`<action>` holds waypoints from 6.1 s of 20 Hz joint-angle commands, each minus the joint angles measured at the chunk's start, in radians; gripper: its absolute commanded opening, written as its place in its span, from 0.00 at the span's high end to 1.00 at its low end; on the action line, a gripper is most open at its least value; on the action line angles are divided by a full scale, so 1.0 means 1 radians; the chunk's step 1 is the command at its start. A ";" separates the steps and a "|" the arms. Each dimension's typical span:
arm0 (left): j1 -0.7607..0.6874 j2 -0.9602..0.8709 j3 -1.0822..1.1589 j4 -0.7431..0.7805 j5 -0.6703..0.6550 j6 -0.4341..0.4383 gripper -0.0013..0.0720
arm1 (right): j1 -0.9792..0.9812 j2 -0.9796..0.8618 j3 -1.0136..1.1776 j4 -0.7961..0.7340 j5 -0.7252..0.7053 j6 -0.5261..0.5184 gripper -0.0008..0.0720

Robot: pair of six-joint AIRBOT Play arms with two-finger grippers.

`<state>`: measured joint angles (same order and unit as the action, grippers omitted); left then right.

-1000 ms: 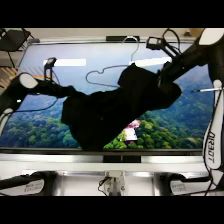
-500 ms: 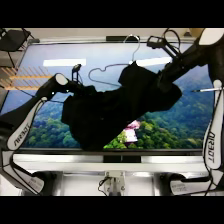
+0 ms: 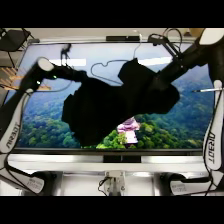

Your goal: Fold the shirts.

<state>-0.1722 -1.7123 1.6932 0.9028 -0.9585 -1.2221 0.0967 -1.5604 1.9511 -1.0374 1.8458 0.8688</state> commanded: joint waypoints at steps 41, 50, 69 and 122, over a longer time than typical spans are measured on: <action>-0.471 0.675 -0.092 0.668 -0.267 -0.206 0.93 | 0.062 0.387 0.000 0.195 -0.544 0.237 0.93; -0.408 0.692 -0.053 0.698 -0.177 -0.199 0.13 | 0.063 0.386 0.000 0.192 -0.396 0.254 0.93; -0.481 0.486 -0.001 0.693 0.615 -0.072 0.25 | 0.296 0.173 0.000 0.022 -0.574 0.287 0.93; -0.276 0.629 0.098 0.673 0.489 -0.200 0.06 | -0.085 0.412 0.000 -0.494 -0.844 0.618 0.93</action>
<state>-0.4496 -1.0939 1.7916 1.5715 -0.3920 -1.4246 0.1162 -1.2179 1.9507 -1.2945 0.9520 1.3094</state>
